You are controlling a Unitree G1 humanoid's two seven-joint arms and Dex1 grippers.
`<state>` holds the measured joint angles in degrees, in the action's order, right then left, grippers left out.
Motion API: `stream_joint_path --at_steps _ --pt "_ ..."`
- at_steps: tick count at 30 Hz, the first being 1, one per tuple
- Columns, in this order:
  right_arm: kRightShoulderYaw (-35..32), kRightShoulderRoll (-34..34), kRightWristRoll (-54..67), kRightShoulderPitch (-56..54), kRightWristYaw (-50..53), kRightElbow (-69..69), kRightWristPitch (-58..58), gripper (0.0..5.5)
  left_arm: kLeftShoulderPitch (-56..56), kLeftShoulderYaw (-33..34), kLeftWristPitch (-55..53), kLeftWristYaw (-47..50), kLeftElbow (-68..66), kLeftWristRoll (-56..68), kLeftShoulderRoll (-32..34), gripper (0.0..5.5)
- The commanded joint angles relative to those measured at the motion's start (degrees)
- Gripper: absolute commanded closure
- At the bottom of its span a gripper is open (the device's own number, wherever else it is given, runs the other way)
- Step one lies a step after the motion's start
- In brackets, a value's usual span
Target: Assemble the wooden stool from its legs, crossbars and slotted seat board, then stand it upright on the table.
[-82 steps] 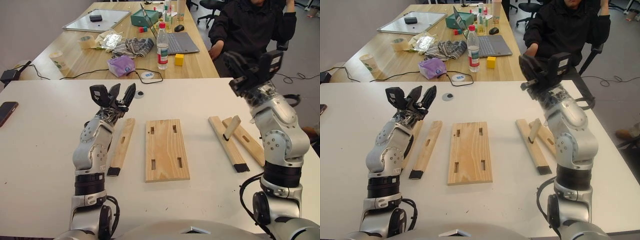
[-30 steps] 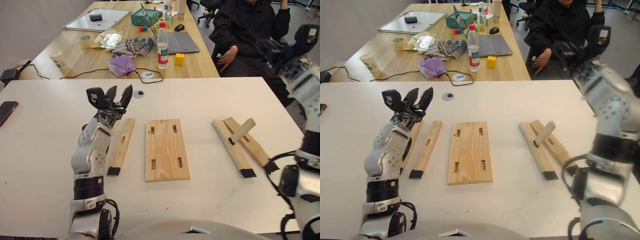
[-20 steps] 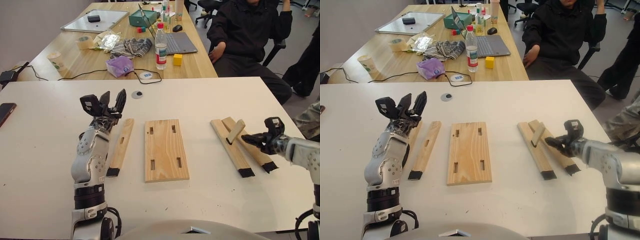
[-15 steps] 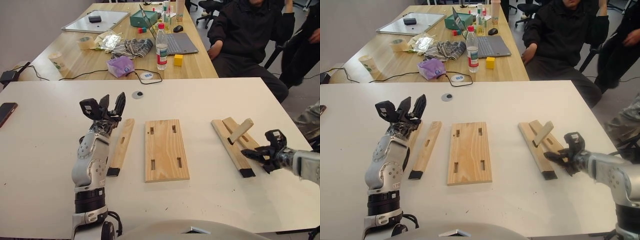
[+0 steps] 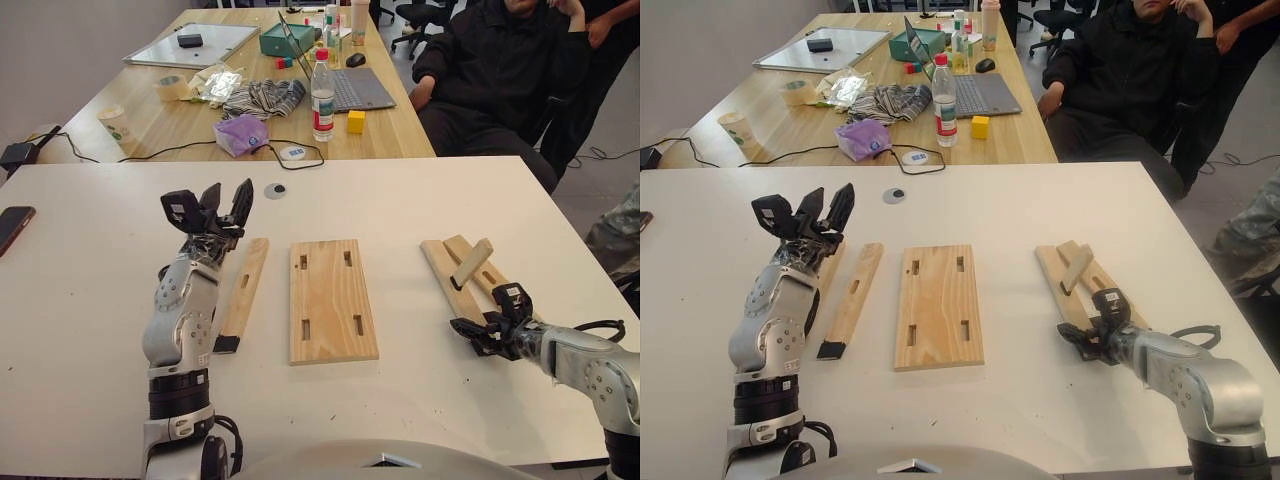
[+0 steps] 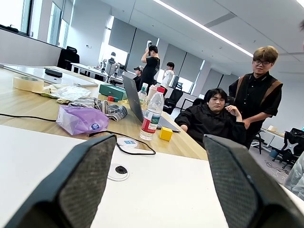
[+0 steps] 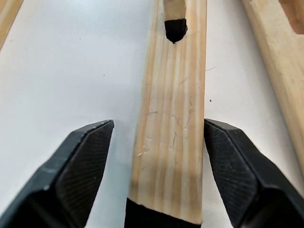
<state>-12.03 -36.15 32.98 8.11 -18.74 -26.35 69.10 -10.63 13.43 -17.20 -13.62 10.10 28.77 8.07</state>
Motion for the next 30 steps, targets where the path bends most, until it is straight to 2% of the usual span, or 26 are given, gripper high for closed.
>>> stream_joint_path --at_steps 1,4,8,10,13,17,21,25,30 --pt "1.50 1.75 -1.21 2.93 0.31 -0.52 -0.58 2.86 -1.61 -0.15 -1.22 -0.53 -0.69 0.17 1.25 2.14" --pt "2.31 1.93 -2.13 3.88 0.53 -1.29 -2.19 3.38 -2.09 0.09 -1.64 -0.74 -0.82 0.39 1.70 2.14" --pt "1.07 6.28 -1.53 -0.31 -1.12 0.67 -11.41 3.39 -3.01 0.29 -2.47 -1.25 -1.12 0.49 2.66 2.14" --pt "-0.65 10.23 1.64 -8.75 -4.18 3.29 -18.44 3.39 -3.38 0.47 -4.64 -3.23 -0.52 2.54 4.01 2.14" --pt "-3.47 13.65 9.28 -21.40 -9.40 8.83 -21.06 3.39 -4.38 1.80 -10.15 -8.49 1.31 10.64 6.24 2.14" --pt "-5.66 11.61 21.01 -33.93 -20.44 17.19 -17.01 3.39 -8.77 3.38 -21.02 -18.67 4.80 27.61 11.57 2.14" --pt "-4.75 8.16 29.41 -39.81 -29.39 20.92 -9.78 3.39 -15.97 3.83 -26.78 -23.73 3.94 37.91 14.76 2.14" --pt "-0.15 3.68 30.38 -41.45 -39.20 21.87 -6.37 3.39 -20.63 3.58 -28.03 -25.13 2.36 42.06 14.92 1.76" --pt "5.61 1.73 28.08 -42.58 -46.71 22.27 -6.43 3.39 -22.85 3.61 -30.09 -25.04 1.93 50.20 12.97 1.76"
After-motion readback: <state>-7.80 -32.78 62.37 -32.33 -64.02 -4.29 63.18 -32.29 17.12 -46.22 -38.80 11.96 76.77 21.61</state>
